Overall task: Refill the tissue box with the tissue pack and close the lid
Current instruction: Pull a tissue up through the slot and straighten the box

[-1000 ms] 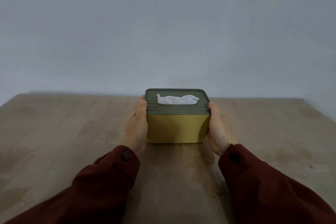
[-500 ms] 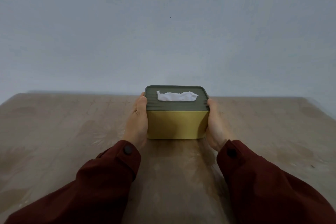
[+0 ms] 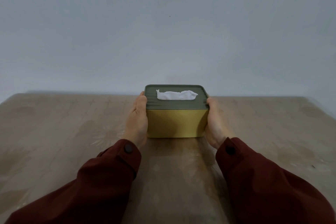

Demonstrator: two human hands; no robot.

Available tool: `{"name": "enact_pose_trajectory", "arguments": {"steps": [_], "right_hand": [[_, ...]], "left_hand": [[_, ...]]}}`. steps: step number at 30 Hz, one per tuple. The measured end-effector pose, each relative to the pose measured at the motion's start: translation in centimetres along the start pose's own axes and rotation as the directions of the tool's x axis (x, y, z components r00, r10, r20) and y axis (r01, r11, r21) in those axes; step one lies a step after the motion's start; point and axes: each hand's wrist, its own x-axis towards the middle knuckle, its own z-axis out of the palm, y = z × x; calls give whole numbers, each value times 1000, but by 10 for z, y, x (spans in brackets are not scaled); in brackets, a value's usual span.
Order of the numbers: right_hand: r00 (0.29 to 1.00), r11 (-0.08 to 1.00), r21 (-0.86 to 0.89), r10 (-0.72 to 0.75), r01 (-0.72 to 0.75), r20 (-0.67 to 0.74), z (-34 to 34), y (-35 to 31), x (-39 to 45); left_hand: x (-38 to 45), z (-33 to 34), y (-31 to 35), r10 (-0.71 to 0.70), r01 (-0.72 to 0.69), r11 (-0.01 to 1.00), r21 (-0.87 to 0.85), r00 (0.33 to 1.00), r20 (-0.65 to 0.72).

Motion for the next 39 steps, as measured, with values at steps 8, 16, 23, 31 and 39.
{"name": "enact_pose_trajectory", "arguments": {"steps": [8,16,23,31,39], "right_hand": [[999,999,27,-44,43,24,1,0,-3],[999,999,6,-34,34,2,1,-3,-4],[999,999,-10,-38,39,18,1,-5,-7],[992,996,-38,-76,80,104,-6,-14,-10],[986,977,-135,-154,162,71,-5,-27,-20]], "left_hand": [[-1,-1,0,12,-12,1000,-13,1000,2],[0,0,-1,10,-10,999,-33,1000,9],[-1,-1,0,14,-14,1000,-22,1000,8],[-2,-2,7,34,-35,999,27,999,35],[-4,-4,11,43,-42,994,97,999,2]]}}
